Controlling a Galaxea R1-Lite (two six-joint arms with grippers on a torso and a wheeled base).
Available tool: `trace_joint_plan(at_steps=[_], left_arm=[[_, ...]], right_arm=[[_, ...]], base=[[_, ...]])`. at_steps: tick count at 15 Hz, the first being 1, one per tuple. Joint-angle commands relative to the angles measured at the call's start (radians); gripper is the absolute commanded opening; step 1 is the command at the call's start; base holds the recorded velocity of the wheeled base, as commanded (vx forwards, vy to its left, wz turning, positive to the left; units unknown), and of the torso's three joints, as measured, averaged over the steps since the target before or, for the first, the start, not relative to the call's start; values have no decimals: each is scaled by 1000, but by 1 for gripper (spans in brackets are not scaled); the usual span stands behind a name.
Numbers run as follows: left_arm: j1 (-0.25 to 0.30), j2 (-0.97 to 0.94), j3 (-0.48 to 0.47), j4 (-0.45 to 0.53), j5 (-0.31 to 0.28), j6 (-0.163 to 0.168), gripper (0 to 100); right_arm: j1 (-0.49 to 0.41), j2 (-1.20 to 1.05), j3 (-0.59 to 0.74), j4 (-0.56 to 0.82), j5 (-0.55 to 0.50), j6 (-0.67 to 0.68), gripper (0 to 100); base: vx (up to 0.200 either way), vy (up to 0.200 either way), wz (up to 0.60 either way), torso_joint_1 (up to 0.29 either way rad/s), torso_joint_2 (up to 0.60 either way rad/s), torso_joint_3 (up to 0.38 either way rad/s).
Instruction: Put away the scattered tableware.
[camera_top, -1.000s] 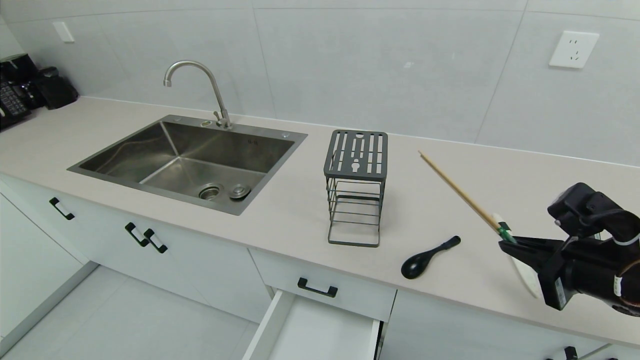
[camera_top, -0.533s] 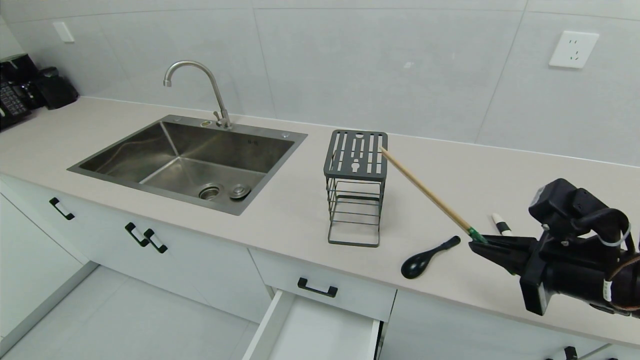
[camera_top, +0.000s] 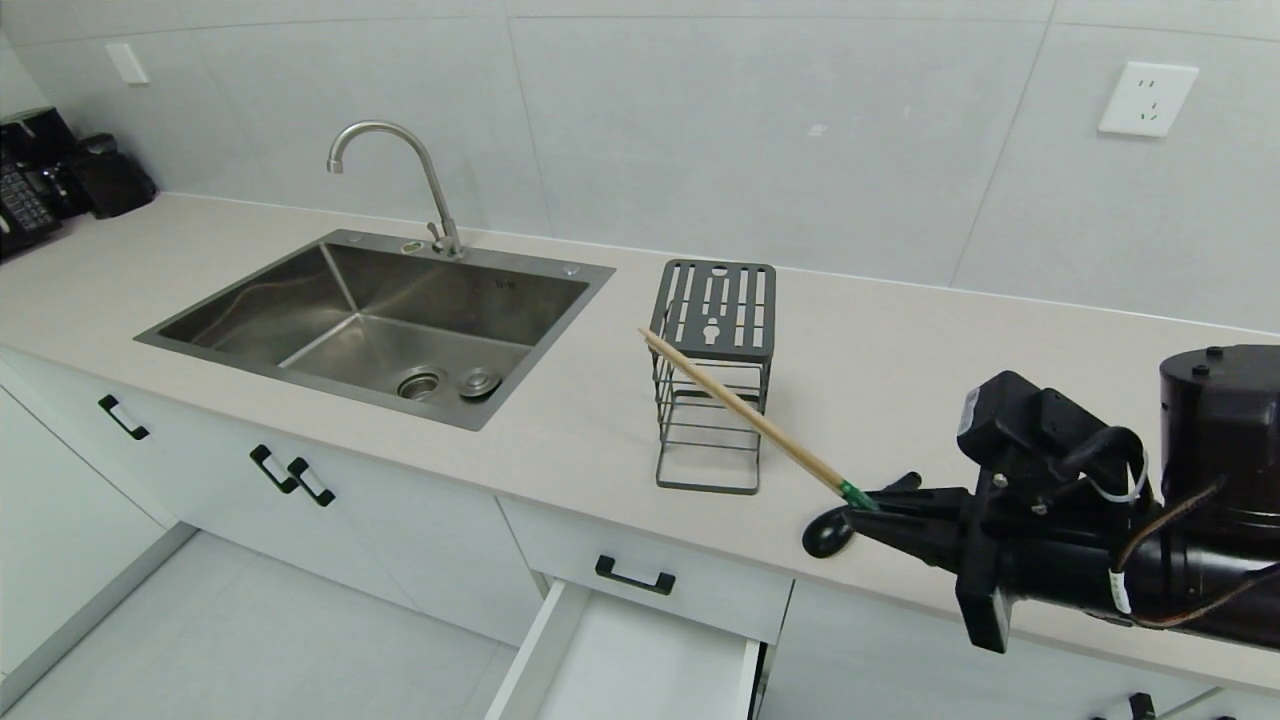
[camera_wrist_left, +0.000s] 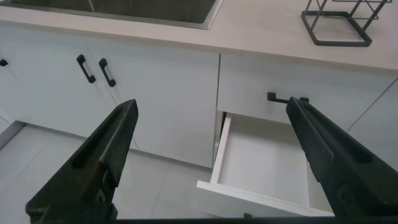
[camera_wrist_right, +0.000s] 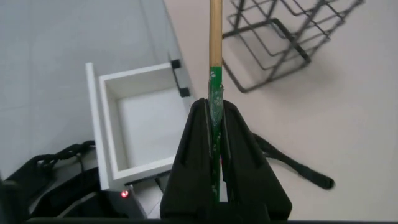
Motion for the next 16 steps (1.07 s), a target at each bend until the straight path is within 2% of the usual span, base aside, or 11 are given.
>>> trace_joint_plan(at_steps=[1, 3, 5, 9, 11, 14, 16], left_arm=[[0, 0, 0, 0, 0, 0, 100], [0, 0, 0, 0, 0, 0, 100], [0, 0, 0, 0, 0, 0, 100], [0, 0, 0, 0, 0, 0, 100], [0, 0, 0, 0, 0, -1, 100], [0, 0, 0, 0, 0, -1, 100], [0, 0, -1, 0, 0, -1, 100]], right_arm=[[30, 41, 2, -11, 58, 1, 0], [68, 42, 76, -8, 164, 2, 0], [71, 48, 77, -4, 185, 4, 0], [129, 33, 87, 0, 182, 311, 0], [126, 38, 70, -5, 180, 309, 0], [77, 73, -55, 26, 182, 234, 0], [67, 96, -65, 79, 177, 139, 0]], base=[[0, 0, 0, 0, 0, 0], [0, 0, 0, 0, 0, 0], [0, 0, 0, 0, 0, 0], [0, 0, 0, 0, 0, 0], [0, 0, 0, 0, 0, 0], [0, 0, 0, 0, 0, 0], [0, 0, 0, 0, 0, 0]])
